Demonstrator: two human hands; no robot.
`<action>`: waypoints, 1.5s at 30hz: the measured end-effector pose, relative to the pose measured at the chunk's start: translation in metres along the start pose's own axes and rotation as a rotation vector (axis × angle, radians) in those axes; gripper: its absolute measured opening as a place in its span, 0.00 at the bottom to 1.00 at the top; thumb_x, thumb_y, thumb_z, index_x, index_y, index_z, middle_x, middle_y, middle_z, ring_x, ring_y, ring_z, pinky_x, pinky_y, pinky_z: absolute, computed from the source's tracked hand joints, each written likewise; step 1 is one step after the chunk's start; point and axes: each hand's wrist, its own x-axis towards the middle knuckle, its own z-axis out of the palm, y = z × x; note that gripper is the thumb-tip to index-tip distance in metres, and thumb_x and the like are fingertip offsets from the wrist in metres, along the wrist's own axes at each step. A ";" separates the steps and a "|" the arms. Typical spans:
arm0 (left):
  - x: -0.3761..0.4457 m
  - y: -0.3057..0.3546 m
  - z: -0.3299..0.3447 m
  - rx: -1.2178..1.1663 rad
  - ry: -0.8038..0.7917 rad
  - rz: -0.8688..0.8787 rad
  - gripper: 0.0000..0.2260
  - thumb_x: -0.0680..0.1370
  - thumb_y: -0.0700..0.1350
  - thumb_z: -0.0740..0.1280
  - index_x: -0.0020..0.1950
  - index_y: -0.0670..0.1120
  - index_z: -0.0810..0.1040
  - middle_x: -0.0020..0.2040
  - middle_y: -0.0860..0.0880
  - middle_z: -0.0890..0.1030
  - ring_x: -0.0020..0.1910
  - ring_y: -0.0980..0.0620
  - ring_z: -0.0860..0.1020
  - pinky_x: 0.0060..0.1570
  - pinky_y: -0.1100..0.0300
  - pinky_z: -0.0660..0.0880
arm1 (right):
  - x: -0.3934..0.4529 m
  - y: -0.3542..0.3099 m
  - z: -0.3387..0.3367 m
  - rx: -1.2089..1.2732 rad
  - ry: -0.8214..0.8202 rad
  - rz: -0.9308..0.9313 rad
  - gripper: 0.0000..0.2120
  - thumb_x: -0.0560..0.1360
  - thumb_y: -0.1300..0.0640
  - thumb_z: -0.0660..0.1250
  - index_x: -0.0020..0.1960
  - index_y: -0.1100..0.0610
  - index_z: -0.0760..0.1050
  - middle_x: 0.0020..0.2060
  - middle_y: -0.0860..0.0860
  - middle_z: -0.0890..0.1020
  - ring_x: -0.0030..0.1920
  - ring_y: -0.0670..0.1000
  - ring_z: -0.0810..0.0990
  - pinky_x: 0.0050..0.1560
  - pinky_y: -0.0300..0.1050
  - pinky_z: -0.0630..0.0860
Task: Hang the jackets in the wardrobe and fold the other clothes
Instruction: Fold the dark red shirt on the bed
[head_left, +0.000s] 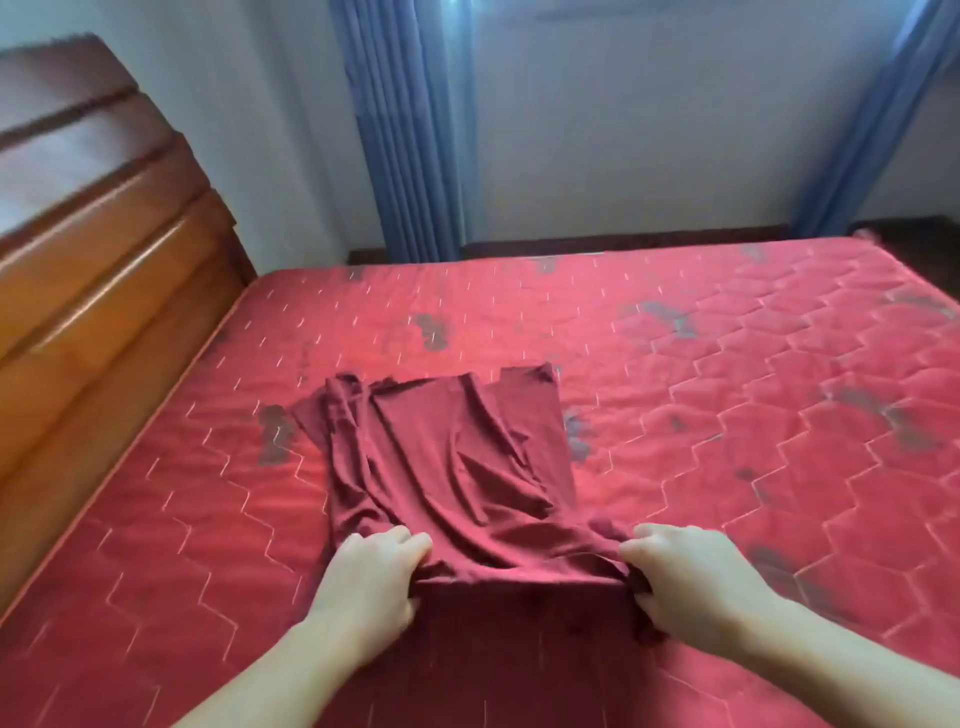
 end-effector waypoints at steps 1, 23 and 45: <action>0.000 0.005 -0.028 -0.026 0.058 -0.031 0.12 0.65 0.47 0.74 0.45 0.51 0.76 0.42 0.52 0.78 0.42 0.46 0.80 0.41 0.55 0.72 | -0.008 0.009 -0.026 -0.003 0.039 0.025 0.09 0.71 0.50 0.59 0.48 0.51 0.74 0.49 0.46 0.77 0.51 0.54 0.79 0.44 0.45 0.72; -0.090 0.297 -0.402 -1.113 0.045 0.027 0.04 0.76 0.41 0.70 0.48 0.47 0.85 0.35 0.50 0.83 0.28 0.56 0.78 0.25 0.66 0.72 | -0.429 0.187 -0.318 0.809 0.371 0.703 0.15 0.76 0.57 0.64 0.37 0.66 0.78 0.29 0.54 0.77 0.31 0.53 0.75 0.33 0.44 0.67; -0.020 0.592 -0.410 -0.765 -0.241 0.381 0.14 0.74 0.48 0.67 0.28 0.53 0.82 0.24 0.57 0.78 0.22 0.61 0.75 0.21 0.69 0.68 | -0.503 0.253 -0.292 0.771 0.483 0.643 0.38 0.64 0.38 0.76 0.67 0.49 0.66 0.60 0.47 0.69 0.57 0.48 0.74 0.53 0.42 0.73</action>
